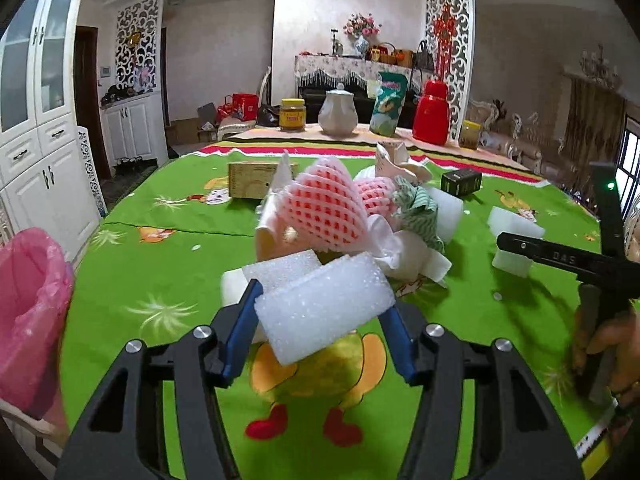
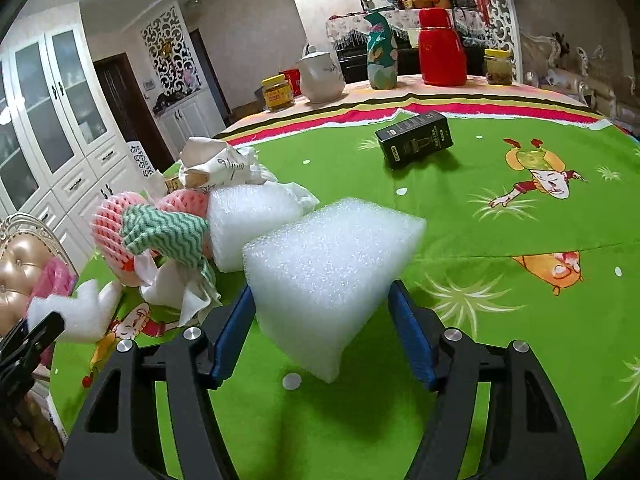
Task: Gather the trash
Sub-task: 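Grasp a white foam block with the left tool while the right tool grasps another, then carry both foam blocks to the pink bin and open both tools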
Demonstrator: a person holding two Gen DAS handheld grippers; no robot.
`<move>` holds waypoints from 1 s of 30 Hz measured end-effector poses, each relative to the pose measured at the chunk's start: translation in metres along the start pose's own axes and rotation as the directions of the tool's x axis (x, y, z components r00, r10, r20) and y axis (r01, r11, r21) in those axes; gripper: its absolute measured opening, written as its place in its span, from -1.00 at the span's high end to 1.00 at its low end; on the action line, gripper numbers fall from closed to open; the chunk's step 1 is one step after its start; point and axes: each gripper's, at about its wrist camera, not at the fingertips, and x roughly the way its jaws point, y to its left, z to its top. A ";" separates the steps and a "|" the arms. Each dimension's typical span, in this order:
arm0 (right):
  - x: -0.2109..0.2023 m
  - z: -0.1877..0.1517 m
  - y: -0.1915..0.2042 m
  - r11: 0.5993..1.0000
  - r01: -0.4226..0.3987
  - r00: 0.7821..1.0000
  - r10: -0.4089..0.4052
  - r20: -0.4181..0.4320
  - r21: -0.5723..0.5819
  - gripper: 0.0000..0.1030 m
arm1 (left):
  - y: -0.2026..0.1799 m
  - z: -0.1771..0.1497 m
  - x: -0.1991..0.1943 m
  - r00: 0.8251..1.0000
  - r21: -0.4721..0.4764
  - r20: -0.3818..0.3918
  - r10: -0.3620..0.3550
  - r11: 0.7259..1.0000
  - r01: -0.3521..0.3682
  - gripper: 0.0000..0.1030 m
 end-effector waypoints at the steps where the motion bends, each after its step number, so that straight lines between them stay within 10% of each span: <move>1: -0.001 0.000 -0.001 1.000 -0.001 1.000 0.001 0.003 0.001 -0.26 | 0.002 -0.001 -0.006 1.000 -0.008 0.006 -0.006 1.000 0.006 -0.08; 18: -0.031 -0.019 0.025 0.998 -0.053 0.998 0.054 0.043 -0.027 -0.26 | 0.056 -0.036 -0.077 0.995 -0.080 0.059 0.078 0.994 -0.073 -0.09; 30: -0.054 -0.036 0.142 0.947 -0.240 0.968 0.250 0.022 -0.213 -0.27 | 0.102 -0.034 -0.123 0.973 -0.104 0.168 0.160 0.984 -0.144 -0.09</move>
